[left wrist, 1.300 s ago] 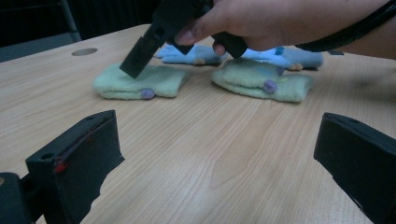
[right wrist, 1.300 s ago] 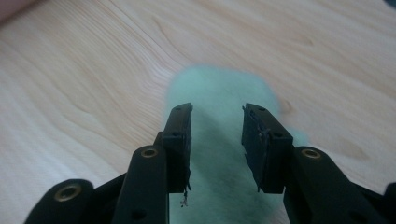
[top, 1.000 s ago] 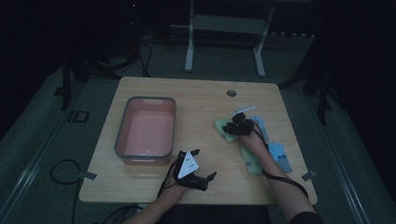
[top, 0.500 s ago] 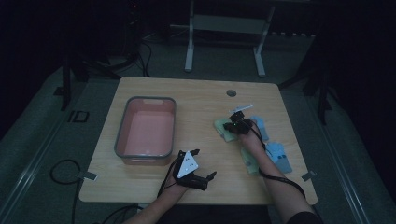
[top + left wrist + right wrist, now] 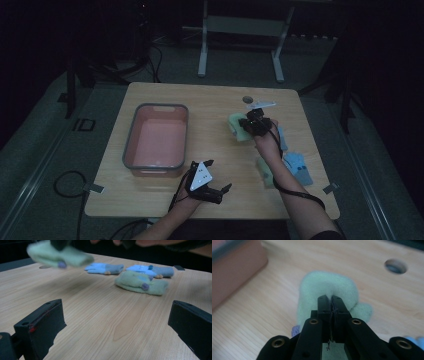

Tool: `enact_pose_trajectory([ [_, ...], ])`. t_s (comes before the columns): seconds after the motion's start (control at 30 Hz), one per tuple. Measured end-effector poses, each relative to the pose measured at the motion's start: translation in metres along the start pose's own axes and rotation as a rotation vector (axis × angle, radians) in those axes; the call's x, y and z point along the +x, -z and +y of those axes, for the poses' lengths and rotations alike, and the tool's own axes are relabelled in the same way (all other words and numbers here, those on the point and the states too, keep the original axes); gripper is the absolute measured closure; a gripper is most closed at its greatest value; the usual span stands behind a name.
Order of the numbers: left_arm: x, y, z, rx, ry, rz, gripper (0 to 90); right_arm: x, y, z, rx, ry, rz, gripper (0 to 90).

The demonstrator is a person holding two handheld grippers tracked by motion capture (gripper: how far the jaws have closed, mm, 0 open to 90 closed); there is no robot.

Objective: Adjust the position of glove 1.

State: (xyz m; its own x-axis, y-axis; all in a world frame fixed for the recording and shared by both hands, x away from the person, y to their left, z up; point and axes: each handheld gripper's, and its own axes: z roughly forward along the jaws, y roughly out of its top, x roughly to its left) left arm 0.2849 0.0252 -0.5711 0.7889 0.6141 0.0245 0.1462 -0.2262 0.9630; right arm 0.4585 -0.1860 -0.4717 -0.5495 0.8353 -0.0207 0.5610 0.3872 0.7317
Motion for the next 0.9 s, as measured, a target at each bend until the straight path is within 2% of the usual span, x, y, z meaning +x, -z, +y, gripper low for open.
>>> enact_pose_trajectory([
  [0.03, 0.0, 0.0, 0.0, -0.001, 0.001, 0.0, 0.7, 0.007, 0.01, 0.006, -0.018, -0.009, -0.023, 87.2],
  [0.13, 0.0, 0.0, 0.0, 0.0, 0.001, 0.001, 0.7, 0.016, 0.019, 0.008, -0.03, -0.038, -0.041, 87.2],
  [0.2, 0.0, 0.0, 0.0, 0.0, 0.001, 0.002, 0.7, 0.024, 0.026, 0.008, -0.036, -0.066, -0.052, 87.2],
  [0.3, -0.001, 0.0, 0.0, -0.001, 0.003, 0.003, 0.7, 0.03, 0.029, 0.005, -0.035, -0.067, -0.065, 87.2],
  [0.33, -0.001, 0.0, 0.0, -0.001, 0.002, 0.003, 0.7, 0.034, 0.032, 0.001, -0.04, -0.081, -0.074, 87.2],
  [0.5, -0.001, 0.0, 0.0, -0.001, 0.002, 0.003, 0.7, 0.043, 0.035, -0.011, -0.034, -0.096, -0.102, 87.2],
  [0.57, -0.001, 0.0, 0.0, -0.001, 0.001, 0.004, 0.7, 0.047, 0.036, -0.018, -0.037, -0.12, -0.112, 87.2],
  [0.6, -0.001, 0.0, 0.0, 0.002, -0.003, 0.006, 0.7, 0.051, 0.037, -0.023, -0.041, -0.117, -0.133, 87.2],
  [0.73, -0.001, -0.001, 0.0, 0.003, -0.008, 0.008, 0.7, 0.059, 0.035, -0.036, -0.037, -0.147, -0.138, 87.1],
  [0.9, -0.002, 0.0, 0.0, -0.003, -0.016, -0.003, 0.7, 0.061, 0.031, -0.046, -0.031, -0.156, -0.148, 87.1],
])
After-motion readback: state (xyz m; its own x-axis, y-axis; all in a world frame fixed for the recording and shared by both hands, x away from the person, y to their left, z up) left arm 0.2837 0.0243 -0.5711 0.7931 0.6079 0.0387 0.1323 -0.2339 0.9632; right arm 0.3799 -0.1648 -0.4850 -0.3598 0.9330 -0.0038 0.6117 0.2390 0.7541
